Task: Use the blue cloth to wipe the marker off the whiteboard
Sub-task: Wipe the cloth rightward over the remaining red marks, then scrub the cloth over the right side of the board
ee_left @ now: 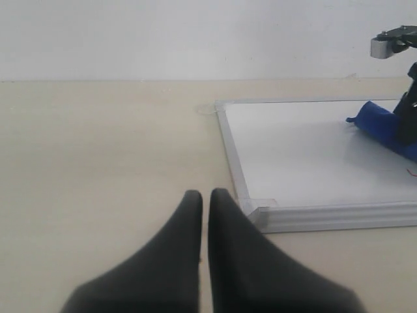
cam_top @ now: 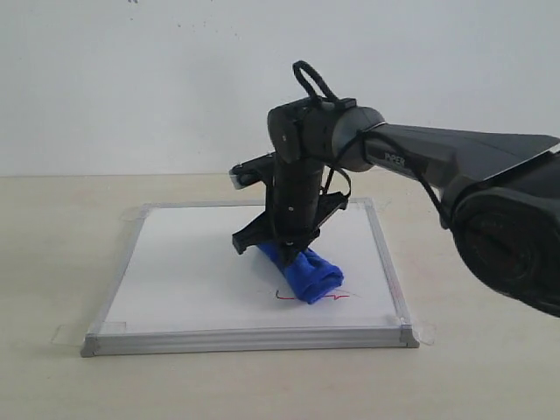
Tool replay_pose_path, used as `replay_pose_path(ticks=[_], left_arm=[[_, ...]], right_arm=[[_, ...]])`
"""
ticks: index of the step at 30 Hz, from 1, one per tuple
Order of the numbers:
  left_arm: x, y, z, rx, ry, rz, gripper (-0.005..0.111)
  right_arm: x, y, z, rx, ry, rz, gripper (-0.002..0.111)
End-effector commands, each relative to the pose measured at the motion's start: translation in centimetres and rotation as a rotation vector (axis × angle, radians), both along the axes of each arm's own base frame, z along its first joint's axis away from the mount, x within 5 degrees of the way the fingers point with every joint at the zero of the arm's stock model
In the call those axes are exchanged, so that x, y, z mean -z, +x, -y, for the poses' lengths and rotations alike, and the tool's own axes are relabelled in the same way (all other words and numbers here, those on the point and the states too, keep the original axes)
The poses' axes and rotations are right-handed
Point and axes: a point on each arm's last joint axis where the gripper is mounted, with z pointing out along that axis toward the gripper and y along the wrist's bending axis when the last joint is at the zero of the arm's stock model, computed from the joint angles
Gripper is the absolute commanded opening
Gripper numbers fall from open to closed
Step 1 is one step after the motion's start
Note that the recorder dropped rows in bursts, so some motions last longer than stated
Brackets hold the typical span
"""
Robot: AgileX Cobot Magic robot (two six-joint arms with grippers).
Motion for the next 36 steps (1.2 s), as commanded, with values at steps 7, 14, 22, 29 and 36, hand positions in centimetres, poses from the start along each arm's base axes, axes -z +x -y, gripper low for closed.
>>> replay_pose_path(ticks=[7,14,22,29,36], left_arm=[[0.1,0.0,0.1,0.010,-0.007,0.001,0.004],[0.1,0.0,0.1,0.010,-0.007,0.001,0.004],[0.1,0.0,0.1,0.010,-0.007,0.001,0.004],[0.1,0.0,0.1,0.010,-0.007,0.001,0.004],[0.1,0.0,0.1,0.010,-0.007,0.001,0.004]], right_arm=[[0.6,-2.0,-1.5,-0.064,0.132,-0.209,0.000],[0.4,-4.6,-5.0,-0.165,0.173,-0.235,0.000],[0.6,-3.0,-2.6,-0.078,0.005,-0.140,0.000],[1.4,-2.3,0.8,-0.009,-0.065,-0.169,0.000],[2.0,-2.7,7.8,0.090,-0.218,-0.227,0.000]])
